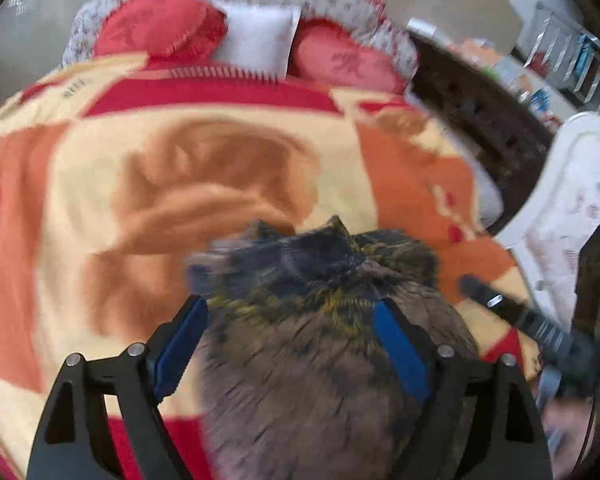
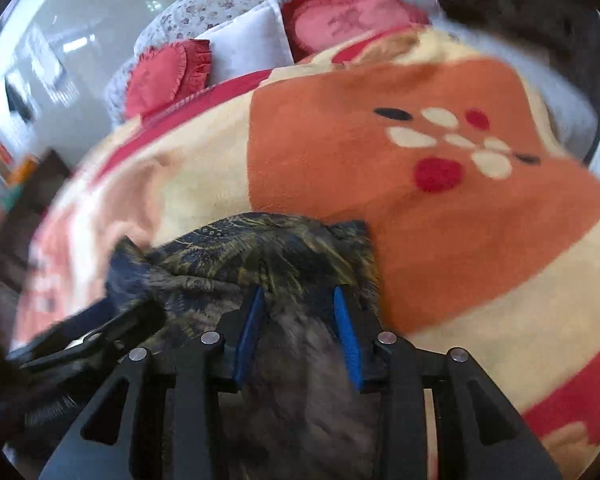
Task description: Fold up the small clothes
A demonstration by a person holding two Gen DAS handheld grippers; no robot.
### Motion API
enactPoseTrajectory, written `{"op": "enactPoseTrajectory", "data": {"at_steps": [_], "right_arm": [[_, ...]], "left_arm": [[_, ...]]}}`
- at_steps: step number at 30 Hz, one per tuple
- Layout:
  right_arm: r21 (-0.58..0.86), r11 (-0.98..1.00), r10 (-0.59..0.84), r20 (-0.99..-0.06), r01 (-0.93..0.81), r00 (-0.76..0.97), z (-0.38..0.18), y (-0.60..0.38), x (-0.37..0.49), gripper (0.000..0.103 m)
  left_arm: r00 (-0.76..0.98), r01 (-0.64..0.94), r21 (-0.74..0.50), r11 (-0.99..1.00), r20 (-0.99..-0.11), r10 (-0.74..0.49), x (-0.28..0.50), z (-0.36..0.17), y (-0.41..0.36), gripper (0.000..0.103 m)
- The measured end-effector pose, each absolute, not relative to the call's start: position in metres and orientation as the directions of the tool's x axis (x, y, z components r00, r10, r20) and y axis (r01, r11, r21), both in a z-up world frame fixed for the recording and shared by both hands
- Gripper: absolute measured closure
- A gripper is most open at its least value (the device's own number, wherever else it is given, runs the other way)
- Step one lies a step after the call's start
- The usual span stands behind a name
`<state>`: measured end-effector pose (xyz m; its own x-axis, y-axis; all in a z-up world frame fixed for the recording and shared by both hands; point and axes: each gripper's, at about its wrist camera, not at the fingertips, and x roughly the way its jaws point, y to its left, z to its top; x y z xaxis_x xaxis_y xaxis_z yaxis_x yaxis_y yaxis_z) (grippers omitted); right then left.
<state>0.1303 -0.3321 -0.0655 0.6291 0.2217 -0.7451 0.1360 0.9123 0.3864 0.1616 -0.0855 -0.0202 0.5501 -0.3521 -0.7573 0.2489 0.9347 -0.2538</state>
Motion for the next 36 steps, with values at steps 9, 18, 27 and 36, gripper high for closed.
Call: {"op": "enactPoseTrajectory", "data": {"at_steps": [9,18,27,36], "right_arm": [[0.636,0.77,0.523,-0.592,-0.043,0.613,-0.071,-0.379,0.054,0.06],[0.703,0.708,0.621,-0.572,-0.07,0.536,-0.126,-0.363,0.072,0.054],[0.822,0.553,0.764,-0.435,-0.137,0.476,-0.141,-0.363,0.064,0.057],[0.756,0.633,0.724,-0.502,-0.167,0.473,-0.133,-0.346,0.063,0.067]], "left_arm": [[0.438,0.252,-0.461,0.851,-0.73,-0.525,0.111,-0.076,-0.027,0.003],[0.349,0.259,-0.642,0.721,-0.634,-0.69,0.114,-0.075,-0.022,0.0],[0.308,0.328,-0.601,0.729,-0.662,-0.684,0.112,-0.072,-0.045,0.0],[0.34,0.284,-0.638,0.715,-0.631,-0.698,0.113,-0.076,-0.036,0.004]]}}
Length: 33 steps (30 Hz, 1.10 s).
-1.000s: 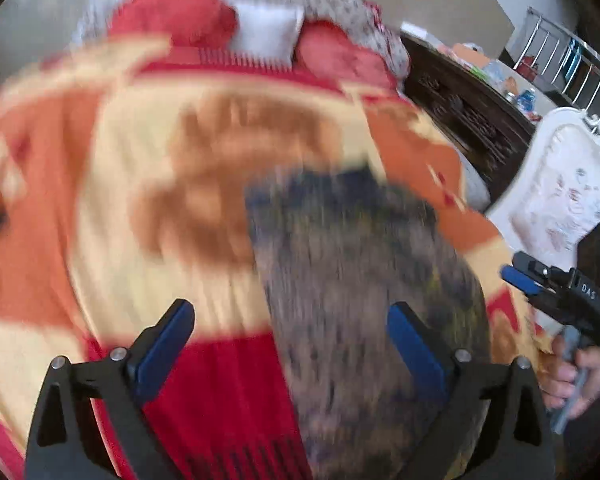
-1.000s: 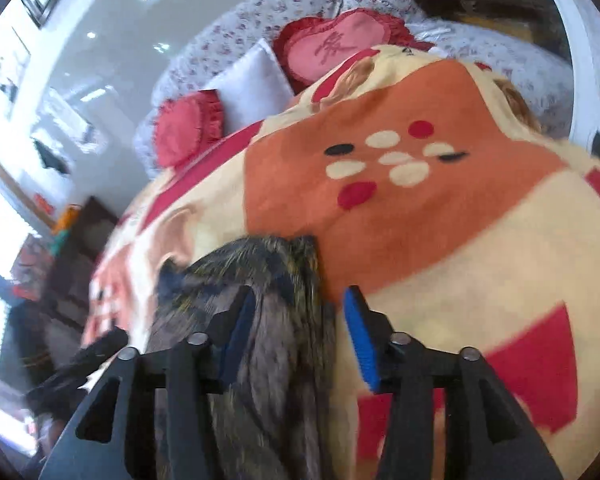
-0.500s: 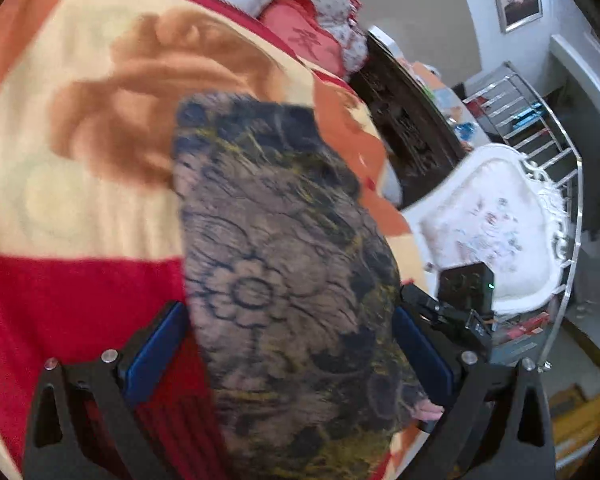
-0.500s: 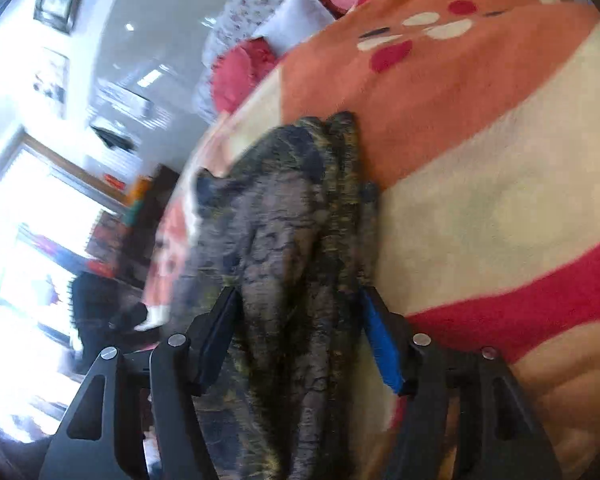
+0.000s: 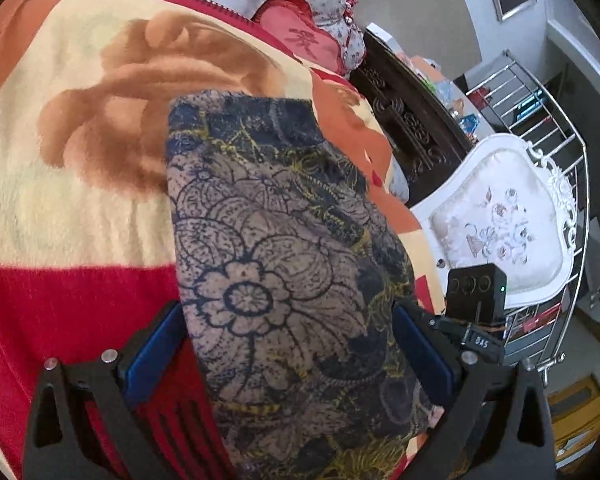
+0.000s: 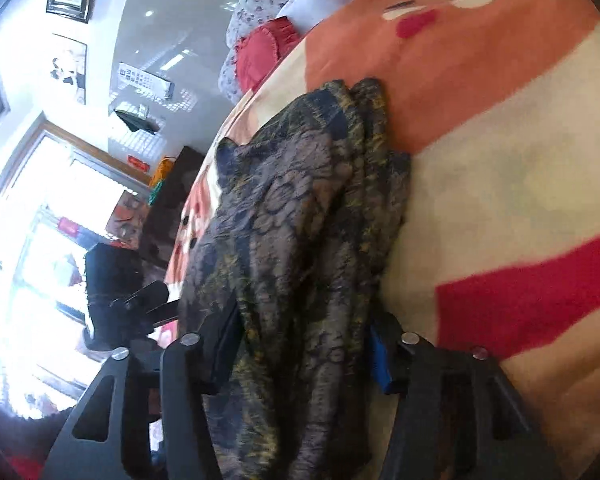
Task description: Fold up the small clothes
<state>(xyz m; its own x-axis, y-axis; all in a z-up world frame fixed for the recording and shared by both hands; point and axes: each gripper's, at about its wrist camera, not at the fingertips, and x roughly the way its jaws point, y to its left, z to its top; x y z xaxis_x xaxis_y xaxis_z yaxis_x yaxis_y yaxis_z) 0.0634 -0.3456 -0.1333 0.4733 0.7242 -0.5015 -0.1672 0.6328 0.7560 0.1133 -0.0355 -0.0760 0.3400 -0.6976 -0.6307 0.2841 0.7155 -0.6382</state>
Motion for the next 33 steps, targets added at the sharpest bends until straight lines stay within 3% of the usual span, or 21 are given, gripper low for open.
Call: {"op": "enactPoseTrajectory", "data": {"at_steps": [2,5,12,17,19,21,22,23,25,27,28,30,33], "right_arm": [[0.779,0.611,0.728,-0.482,-0.142,0.487,-0.134,-0.348,0.062,0.077],[0.759,0.636,0.699,-0.491,-0.138,0.52,-0.116,-0.343,0.057,0.087],[0.661,0.713,0.656,-0.511,-0.234,0.555,-0.03,-0.297,0.05,0.089],[0.619,0.706,0.685,-0.472,-0.344,0.555,0.026,-0.24,0.076,0.089],[0.616,0.701,0.693,-0.467,-0.36,0.549,0.028,-0.216,0.089,0.089],[0.612,0.693,0.704,-0.459,-0.381,0.542,0.019,-0.19,0.107,0.087],[0.62,0.69,0.705,-0.46,-0.374,0.54,0.011,-0.182,0.113,0.086],[0.643,0.684,0.706,-0.464,-0.345,0.535,-0.003,-0.176,0.121,0.082],[0.648,0.715,0.675,-0.545,-0.261,0.498,-0.039,-0.165,0.137,0.08],[0.607,0.784,0.599,-0.688,-0.127,0.41,-0.071,-0.16,0.145,0.08],[0.604,0.793,0.578,-0.705,-0.08,0.412,-0.076,-0.166,0.143,0.08],[0.63,0.772,0.586,-0.654,-0.085,0.479,-0.065,-0.18,0.133,0.08],[0.526,0.841,0.493,-0.642,-0.131,0.587,-0.025,-0.181,0.122,0.08]], "left_arm": [[0.378,0.224,-0.584,0.78,-0.685,-0.622,0.114,-0.073,-0.033,0.061],[0.384,0.194,-0.606,0.771,-0.676,-0.629,0.111,-0.068,-0.024,0.076],[0.496,0.234,-0.613,0.754,-0.592,-0.635,0.1,-0.009,0.02,0.077],[0.568,0.23,-0.585,0.778,-0.569,-0.595,0.116,0.039,0.079,0.074],[0.603,0.213,-0.546,0.81,-0.579,-0.549,0.122,0.046,0.099,0.069],[0.631,0.161,-0.482,0.861,-0.62,-0.465,0.133,0.039,0.121,0.056],[0.634,0.129,-0.462,0.877,-0.642,-0.431,0.138,0.03,0.13,0.037],[0.628,0.086,-0.446,0.891,-0.67,-0.396,0.143,0.017,0.138,0.031],[0.591,-0.014,-0.427,0.904,-0.733,-0.337,0.147,-0.005,0.157,0.032],[0.583,-0.045,-0.455,0.889,-0.735,-0.346,0.139,-0.015,0.17,0.032],[0.598,-0.041,-0.455,0.89,-0.724,-0.343,0.135,-0.015,0.174,0.032],[0.624,-0.018,-0.423,0.906,-0.713,-0.32,0.129,-0.008,0.172,0.032],[0.668,0.047,-0.396,0.917,-0.67,-0.324,0.134,0.006,0.146,0.031]]}}
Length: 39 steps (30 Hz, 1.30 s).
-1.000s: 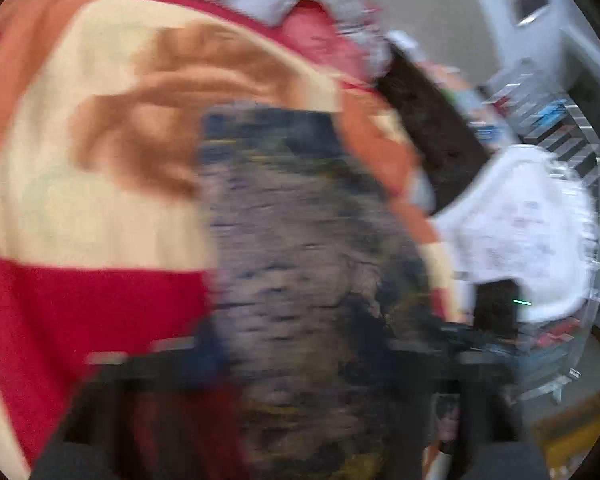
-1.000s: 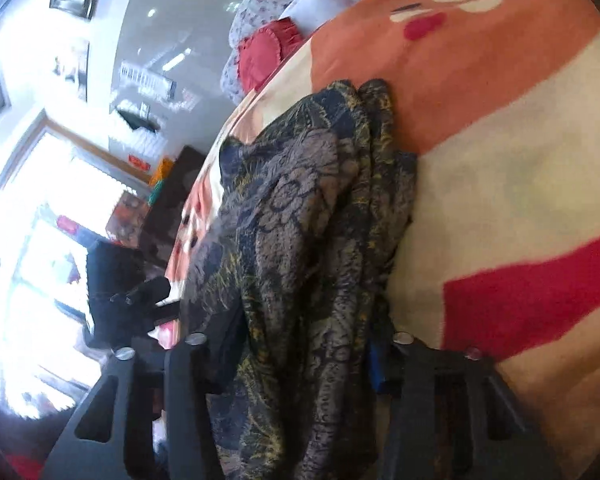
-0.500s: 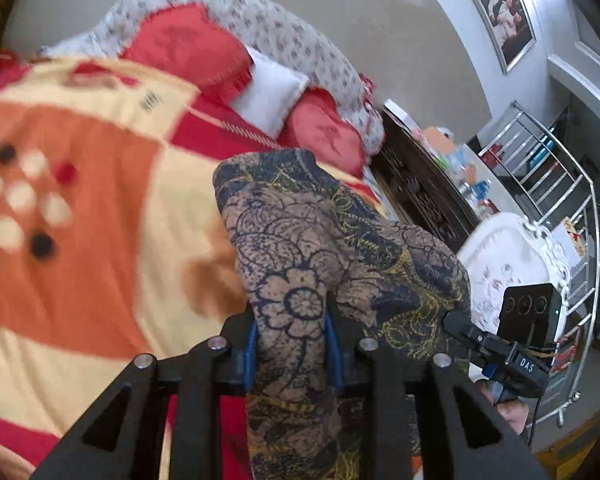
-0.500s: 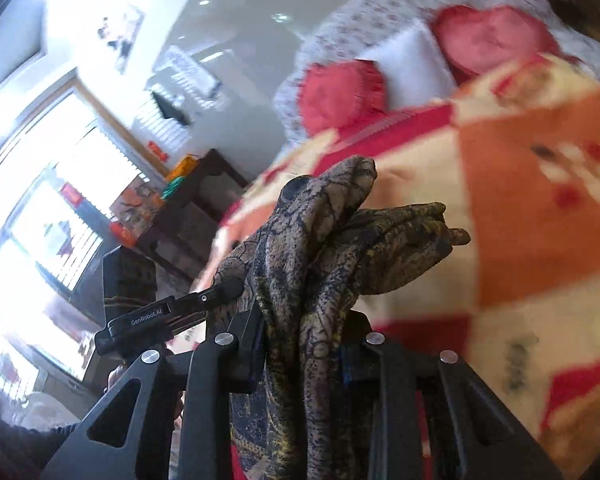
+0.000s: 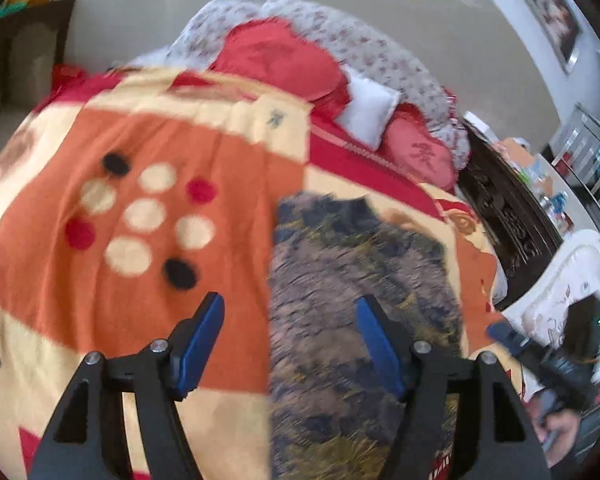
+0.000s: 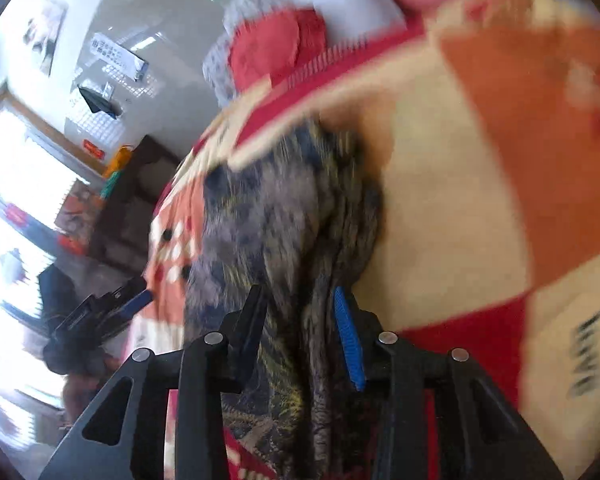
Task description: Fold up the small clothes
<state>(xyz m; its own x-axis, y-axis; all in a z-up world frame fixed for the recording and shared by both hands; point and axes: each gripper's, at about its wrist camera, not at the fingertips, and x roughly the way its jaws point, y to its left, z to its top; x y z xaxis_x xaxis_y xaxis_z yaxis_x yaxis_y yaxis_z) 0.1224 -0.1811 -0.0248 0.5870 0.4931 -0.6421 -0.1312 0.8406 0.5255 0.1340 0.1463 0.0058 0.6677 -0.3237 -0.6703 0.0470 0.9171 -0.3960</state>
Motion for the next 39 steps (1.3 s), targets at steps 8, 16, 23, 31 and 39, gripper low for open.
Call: {"op": "enactPoseTrajectory", "data": {"at_steps": [8,16,23,31,39], "right_arm": [[0.127,0.97,0.236,-0.683,-0.207,0.692,0.011,-0.094,0.15,0.102],[0.032,0.995,0.091,-0.734,-0.099,0.673,-0.091,-0.1,0.151,0.103],[0.031,0.994,0.097,-0.701,-0.106,0.706,-0.093,-0.105,0.146,0.103],[0.015,0.994,0.087,-0.692,-0.106,0.717,-0.091,-0.093,0.149,0.103],[0.021,0.994,0.093,-0.691,-0.109,0.717,-0.092,-0.094,0.147,0.103]], "left_arm": [[0.744,0.013,-0.296,0.955,-0.635,-0.207,0.177,-0.005,0.068,0.031],[0.706,-0.02,-0.16,0.987,-0.701,-0.099,0.181,-0.071,0.053,0.029],[0.709,-0.041,-0.18,0.983,-0.698,-0.098,0.189,-0.075,0.055,0.027],[0.714,-0.045,-0.16,0.986,-0.695,-0.08,0.183,-0.074,0.052,0.027],[0.715,-0.044,-0.159,0.986,-0.695,-0.08,0.183,-0.074,0.052,0.027]]}}
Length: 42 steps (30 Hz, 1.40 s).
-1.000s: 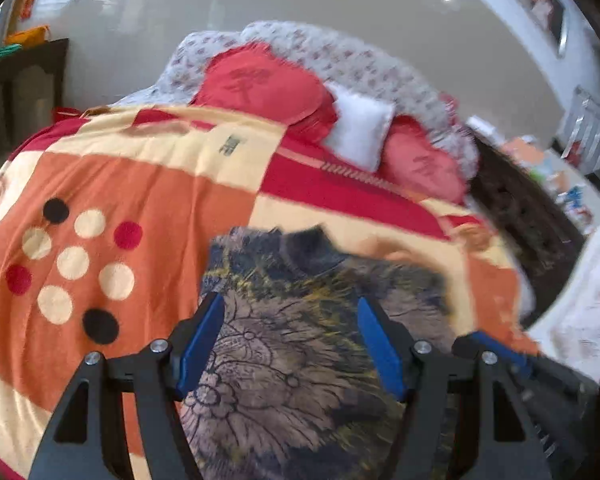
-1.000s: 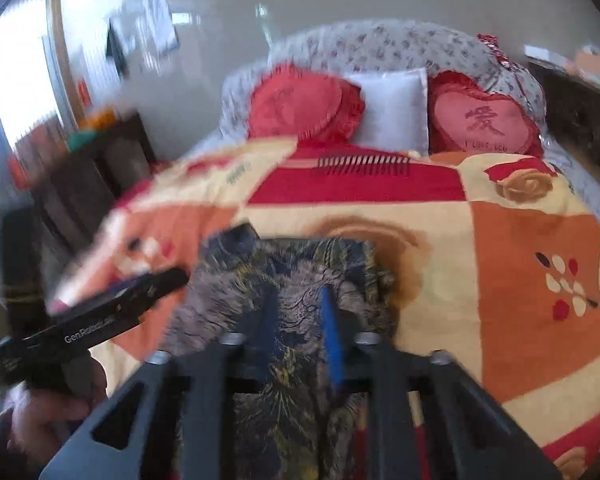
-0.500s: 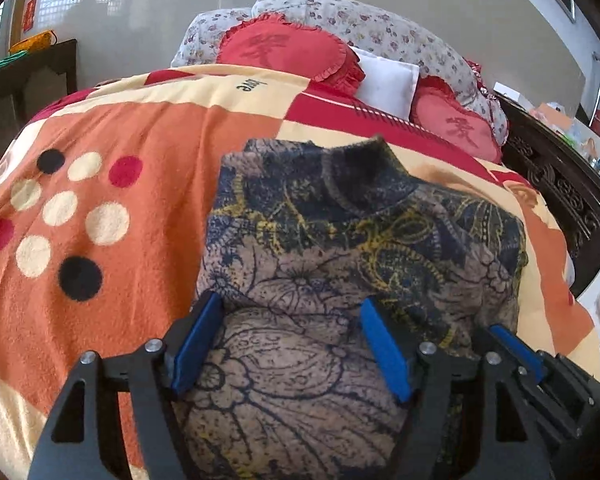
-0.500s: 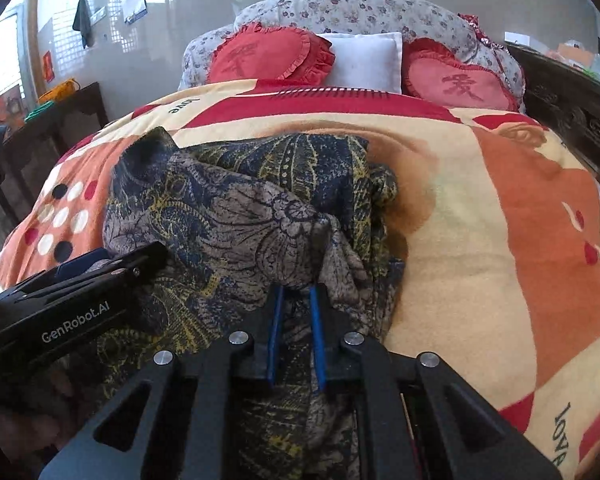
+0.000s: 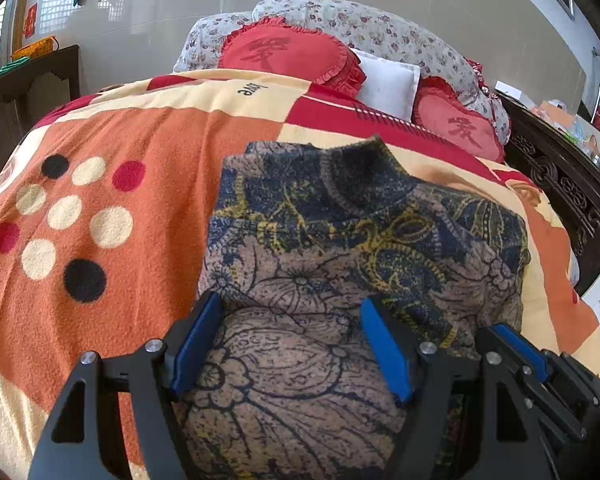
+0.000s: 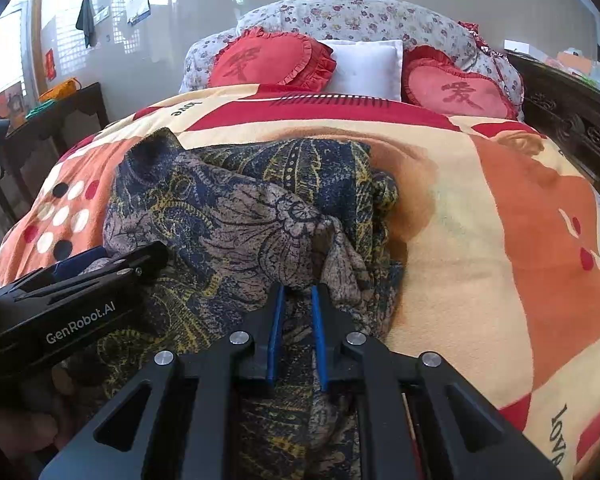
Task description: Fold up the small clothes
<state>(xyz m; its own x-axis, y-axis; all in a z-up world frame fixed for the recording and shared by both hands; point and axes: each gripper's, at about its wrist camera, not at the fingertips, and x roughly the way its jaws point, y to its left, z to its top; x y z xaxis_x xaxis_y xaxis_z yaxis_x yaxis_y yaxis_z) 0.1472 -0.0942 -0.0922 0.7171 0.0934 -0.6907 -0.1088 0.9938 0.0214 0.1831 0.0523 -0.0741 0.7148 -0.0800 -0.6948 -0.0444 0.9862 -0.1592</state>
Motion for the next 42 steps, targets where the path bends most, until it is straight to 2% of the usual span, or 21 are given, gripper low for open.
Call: {"op": "enactPoseTrajectory", "data": {"at_steps": [17,21,25,31,34,39,42], "right_arm": [[0.026,0.994,0.096,-0.691,-0.109,0.716,-0.092,-0.094,0.148,0.102],[0.046,0.992,0.116,-0.697,-0.118,0.708,-0.092,-0.097,0.148,0.099],[0.137,0.982,0.189,-0.694,-0.13,0.694,-0.089,-0.106,0.148,0.095],[0.09,0.982,0.18,-0.721,-0.168,0.669,-0.087,-0.099,0.147,0.095],[0.112,0.978,0.199,-0.757,-0.176,0.623,-0.078,-0.106,0.147,0.095],[0.064,0.992,0.121,-0.698,-0.106,0.706,-0.047,-0.143,0.103,0.094],[0.028,0.995,0.085,-0.703,-0.091,0.706,-0.054,-0.164,0.072,0.094]], "left_arm": [[0.711,-0.049,-0.147,0.988,-0.7,-0.069,0.184,-0.074,0.052,0.027],[0.705,-0.049,-0.143,0.988,-0.706,-0.067,0.186,-0.073,0.051,0.026],[0.693,-0.04,-0.151,0.988,-0.716,-0.082,0.189,-0.074,0.052,0.021],[0.638,0.051,-0.175,0.983,-0.752,-0.167,0.201,-0.074,0.05,0.0],[0.607,0.039,-0.186,0.982,-0.776,-0.171,0.208,-0.074,0.05,0.0],[0.581,0.042,-0.167,0.985,-0.798,-0.16,0.214,-0.074,0.049,0.0],[0.59,0.066,-0.133,0.989,-0.794,-0.146,0.206,-0.068,0.047,0.0]]}}
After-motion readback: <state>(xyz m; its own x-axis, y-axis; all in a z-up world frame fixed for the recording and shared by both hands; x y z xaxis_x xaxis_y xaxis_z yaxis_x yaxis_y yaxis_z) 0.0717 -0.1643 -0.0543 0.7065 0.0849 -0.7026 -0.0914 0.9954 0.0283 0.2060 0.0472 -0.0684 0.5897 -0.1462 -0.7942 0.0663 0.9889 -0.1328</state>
